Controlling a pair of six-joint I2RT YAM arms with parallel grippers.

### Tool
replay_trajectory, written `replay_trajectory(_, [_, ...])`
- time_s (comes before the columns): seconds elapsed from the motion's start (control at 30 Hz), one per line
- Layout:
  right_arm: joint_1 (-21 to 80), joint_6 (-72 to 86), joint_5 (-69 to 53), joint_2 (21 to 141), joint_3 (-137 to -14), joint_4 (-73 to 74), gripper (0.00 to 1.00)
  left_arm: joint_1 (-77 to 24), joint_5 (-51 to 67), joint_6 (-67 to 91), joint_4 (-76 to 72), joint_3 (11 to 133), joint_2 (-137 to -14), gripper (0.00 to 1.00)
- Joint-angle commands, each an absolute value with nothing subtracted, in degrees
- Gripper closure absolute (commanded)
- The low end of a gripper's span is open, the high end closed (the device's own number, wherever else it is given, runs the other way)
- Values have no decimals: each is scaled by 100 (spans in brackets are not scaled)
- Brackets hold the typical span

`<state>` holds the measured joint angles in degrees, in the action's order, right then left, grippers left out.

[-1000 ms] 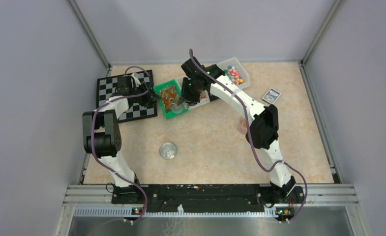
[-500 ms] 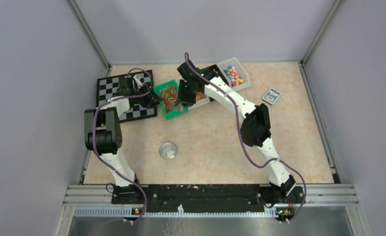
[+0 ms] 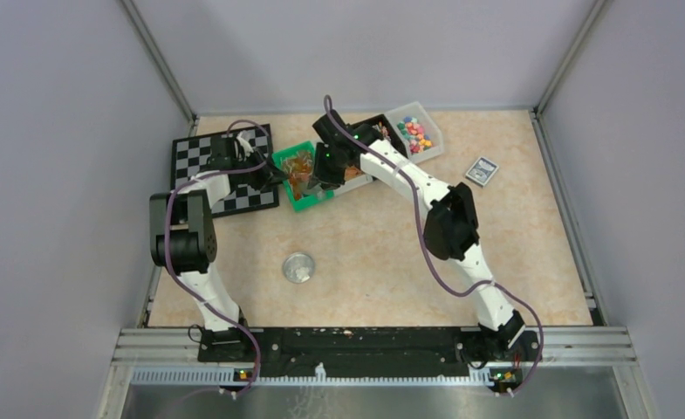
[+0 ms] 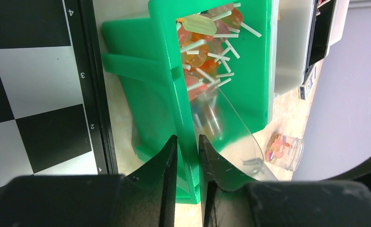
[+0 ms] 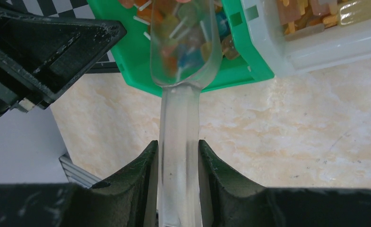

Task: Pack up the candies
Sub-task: Scoop the fake candies from the storage box.

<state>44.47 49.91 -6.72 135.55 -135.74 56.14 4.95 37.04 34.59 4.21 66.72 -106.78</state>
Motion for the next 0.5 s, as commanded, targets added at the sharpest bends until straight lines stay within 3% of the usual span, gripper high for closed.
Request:
replay_trajectory(0.0, [4532, 4853, -237, 13430, -13333, 5052, 100, 516, 3784, 3366, 434, 6721, -10837, 76])
replay_trajectory(0.3, [4646, 4616, -144, 13379, -12948, 4461, 100, 510, 3860, 3330, 491, 6740, -10878, 77])
replay_trajectory(0.47, [4658, 4443, -191, 13009, -12106, 3709, 100, 512, 3885, 3331, 487, 6750, -10866, 77])
